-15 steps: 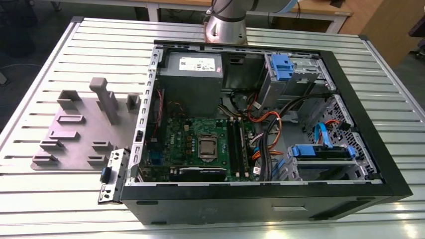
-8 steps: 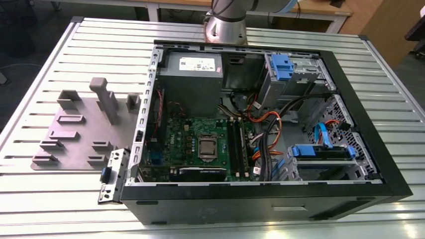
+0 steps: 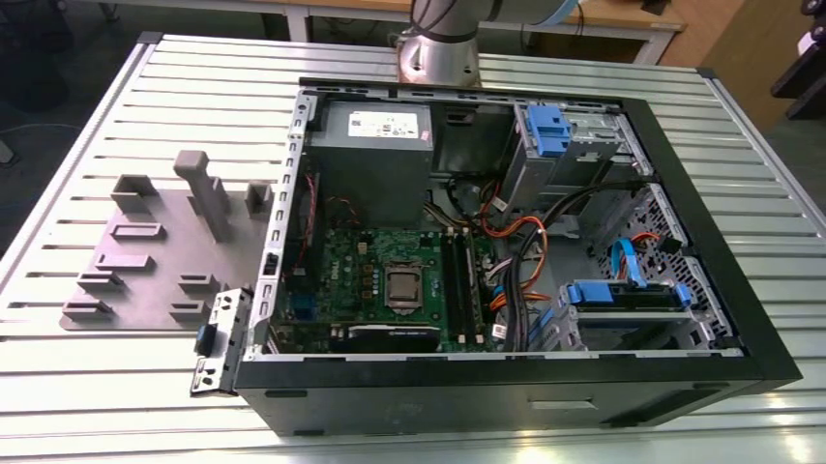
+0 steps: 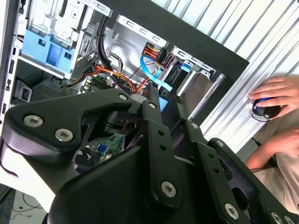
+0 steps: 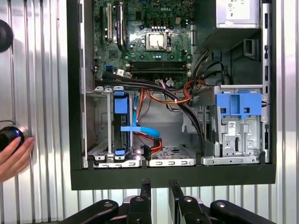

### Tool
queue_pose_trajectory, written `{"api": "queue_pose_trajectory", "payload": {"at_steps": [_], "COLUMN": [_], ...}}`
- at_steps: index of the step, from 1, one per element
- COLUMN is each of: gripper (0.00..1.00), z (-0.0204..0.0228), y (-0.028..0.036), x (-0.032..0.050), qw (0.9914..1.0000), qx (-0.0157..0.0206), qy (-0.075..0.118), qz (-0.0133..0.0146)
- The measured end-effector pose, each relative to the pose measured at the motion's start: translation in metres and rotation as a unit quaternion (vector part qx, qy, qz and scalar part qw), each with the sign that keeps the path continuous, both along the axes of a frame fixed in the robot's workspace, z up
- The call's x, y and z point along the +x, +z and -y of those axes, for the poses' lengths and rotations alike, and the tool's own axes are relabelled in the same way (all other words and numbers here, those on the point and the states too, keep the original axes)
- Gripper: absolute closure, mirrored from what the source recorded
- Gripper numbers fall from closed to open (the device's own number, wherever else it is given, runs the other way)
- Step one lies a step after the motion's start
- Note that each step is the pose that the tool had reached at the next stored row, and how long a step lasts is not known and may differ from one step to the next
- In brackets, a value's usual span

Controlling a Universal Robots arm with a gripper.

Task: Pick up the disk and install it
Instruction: 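Insert the second disk wire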

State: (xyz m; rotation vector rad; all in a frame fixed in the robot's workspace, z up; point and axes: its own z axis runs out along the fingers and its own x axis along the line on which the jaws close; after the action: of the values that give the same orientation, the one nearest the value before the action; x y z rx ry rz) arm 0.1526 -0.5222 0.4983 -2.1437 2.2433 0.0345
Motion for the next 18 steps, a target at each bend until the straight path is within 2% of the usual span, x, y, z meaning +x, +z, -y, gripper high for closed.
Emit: {"api": "queue_pose_trajectory", "payload": {"at_steps": [5,14,18], "gripper": [0.71,0.71,0.71], "z": [0.0004,0.0068,0.0076], "y": [-0.0058,-0.0222,-0.0292], "x": [0.0,0.0,0.0], "qw": [1.0,0.99998,0.99998], "qx": [-0.0023,-0.0025,-0.0026], "qy": [0.0,0.001,0.001], "qz": [-0.0021,-0.0051,-0.006]}}
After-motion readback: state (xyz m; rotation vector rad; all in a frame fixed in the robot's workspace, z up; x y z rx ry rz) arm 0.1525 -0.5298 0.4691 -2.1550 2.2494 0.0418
